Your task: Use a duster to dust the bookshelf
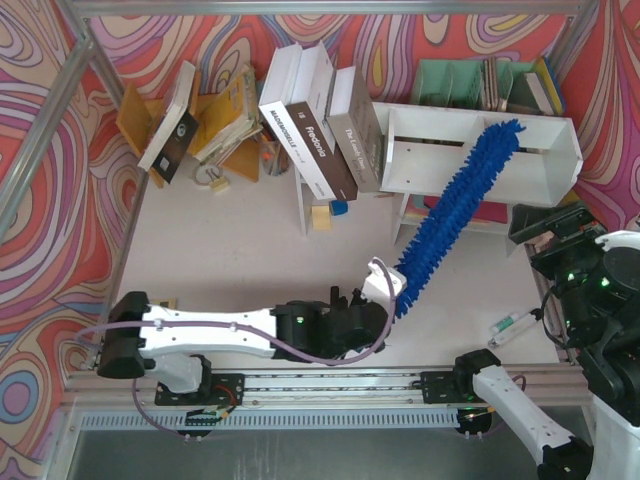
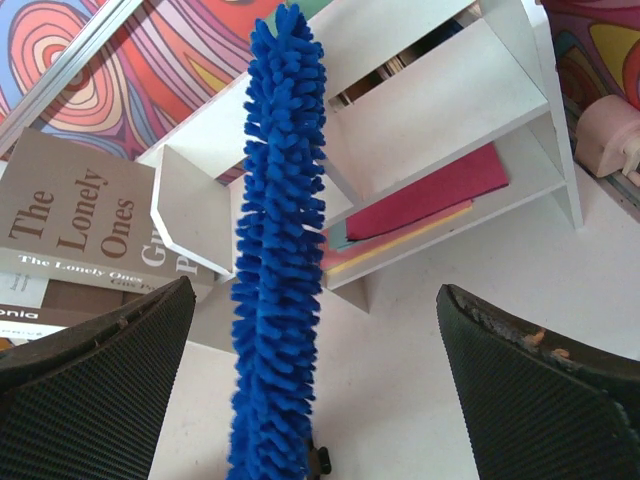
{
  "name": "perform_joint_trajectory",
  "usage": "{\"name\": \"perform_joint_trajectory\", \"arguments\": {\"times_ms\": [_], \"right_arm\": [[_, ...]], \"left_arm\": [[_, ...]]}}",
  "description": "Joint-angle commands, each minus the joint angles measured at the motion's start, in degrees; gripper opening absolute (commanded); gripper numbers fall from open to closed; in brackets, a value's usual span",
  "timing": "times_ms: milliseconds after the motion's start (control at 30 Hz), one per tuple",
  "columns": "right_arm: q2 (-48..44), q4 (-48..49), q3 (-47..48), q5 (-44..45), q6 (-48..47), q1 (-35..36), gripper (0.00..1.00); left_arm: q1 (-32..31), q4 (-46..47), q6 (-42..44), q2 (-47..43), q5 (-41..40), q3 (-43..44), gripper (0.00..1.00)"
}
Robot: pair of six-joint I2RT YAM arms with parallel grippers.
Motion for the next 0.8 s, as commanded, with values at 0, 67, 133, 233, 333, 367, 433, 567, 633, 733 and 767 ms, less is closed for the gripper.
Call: {"name": "perform_joint_trajectory", "arguments": {"times_ms": [0,67,133,233,333,367,433,567,633,733,767], "right_arm": [[1.98,-1.12,0.86,0.41,-1.21,0.35,0.95],[2.04,-0.97,0.57,0.4,-1.08,0.37,0.95],[2.04,-0.82,0.1,0.24,-0.92,0.3,0.94],[1.91,-0.56,-1.04,-0.05,-0.54,0.31,0.94],[1.69,-0.35,-2.26,-0.29,-0.28,0.34,0.94],[1.7,-0.33,-2.66,-0.34,-0.21,0.32,0.95],[1.66,-0.25,-3.06,-0.29,-0.19,0.32,0.95],[1.65,0.24,-3.83,-0.26,-0.3,0.36,0.95],[1.75,0.29,-4.07,-0.28,-0.44,0.33,0.95],[1.64,0.28,-4.27,0.03,-0.55,0.29,0.95],[1.56,0.33,-4.44,0.11,-0.62,0.35,0.94]], "left_arm": [[-0.4,-5.8,2.39,4.78,3.07,2.94,0.0],[-0.73,-5.55,2.92,5.79,3.71,2.18,0.0],[-0.77,-5.22,2.54,6.16,3.53,1.35,0.0],[-0.81,-5.38,1.91,6.0,2.07,0.57,0.0],[-1.24,-3.12,1.92,4.05,0.66,-1.63,0.0],[-1.28,-2.6,2.09,3.49,0.62,-2.25,0.0],[-1.31,-3.13,2.61,3.37,0.44,-2.27,0.0],[-1.87,-2.72,4.53,3.59,2.53,-2.45,0.0],[-2.86,-2.73,6.1,3.61,2.48,-2.31,0.0],[-4.73,-2.36,8.5,3.21,2.36,-2.4,0.0],[-4.94,-2.12,8.56,3.06,2.91,-2.57,0.0]]}}
